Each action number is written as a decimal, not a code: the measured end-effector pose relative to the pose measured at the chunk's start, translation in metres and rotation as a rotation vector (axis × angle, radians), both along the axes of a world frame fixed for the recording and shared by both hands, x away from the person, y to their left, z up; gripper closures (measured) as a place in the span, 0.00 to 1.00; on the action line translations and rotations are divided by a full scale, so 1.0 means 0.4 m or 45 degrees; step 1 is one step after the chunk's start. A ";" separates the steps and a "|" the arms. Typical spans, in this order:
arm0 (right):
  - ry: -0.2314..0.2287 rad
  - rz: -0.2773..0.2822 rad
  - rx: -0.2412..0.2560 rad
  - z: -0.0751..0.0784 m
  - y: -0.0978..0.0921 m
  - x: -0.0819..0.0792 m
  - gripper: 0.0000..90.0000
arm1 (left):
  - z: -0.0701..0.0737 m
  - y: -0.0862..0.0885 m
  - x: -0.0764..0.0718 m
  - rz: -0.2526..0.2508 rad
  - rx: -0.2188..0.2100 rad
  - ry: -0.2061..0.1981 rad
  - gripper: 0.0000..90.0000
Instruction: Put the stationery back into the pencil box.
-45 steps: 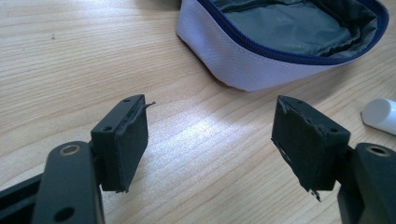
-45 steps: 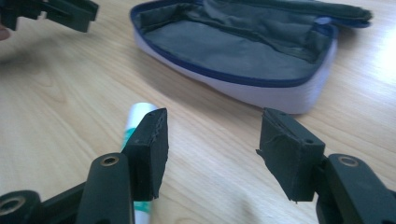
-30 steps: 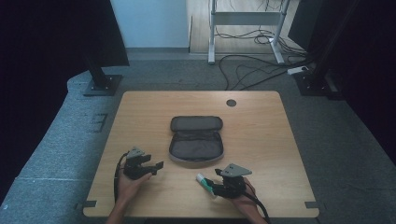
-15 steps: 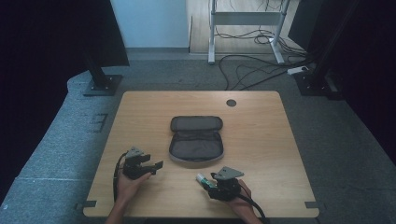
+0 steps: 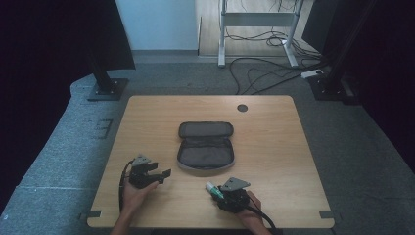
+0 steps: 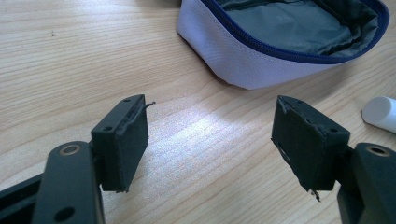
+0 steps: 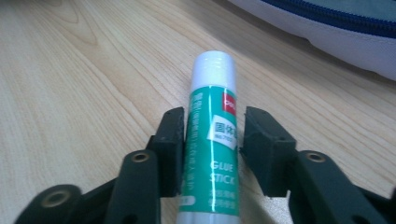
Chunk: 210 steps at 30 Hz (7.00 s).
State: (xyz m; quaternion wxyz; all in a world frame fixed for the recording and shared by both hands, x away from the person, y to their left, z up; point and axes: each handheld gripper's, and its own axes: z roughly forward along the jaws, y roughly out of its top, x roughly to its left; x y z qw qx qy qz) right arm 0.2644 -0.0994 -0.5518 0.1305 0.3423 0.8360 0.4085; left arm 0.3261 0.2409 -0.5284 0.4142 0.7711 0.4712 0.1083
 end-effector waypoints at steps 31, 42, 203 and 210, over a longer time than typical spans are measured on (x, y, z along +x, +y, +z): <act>-0.097 -0.009 0.092 0.085 -0.042 0.018 0.72 | -0.002 0.003 0.001 0.008 -0.025 0.016 0.31; -0.129 -0.018 0.150 0.136 -0.059 0.055 0.72 | 0.001 0.005 0.002 0.010 -0.032 0.019 0.31; -0.046 -0.465 0.127 -0.001 -0.393 0.096 0.48 | 0.005 0.012 -0.013 -0.030 -0.033 0.027 0.31; -0.046 -0.470 0.099 -0.001 -0.390 0.098 0.45 | 0.003 0.010 -0.012 -0.030 -0.028 0.030 0.31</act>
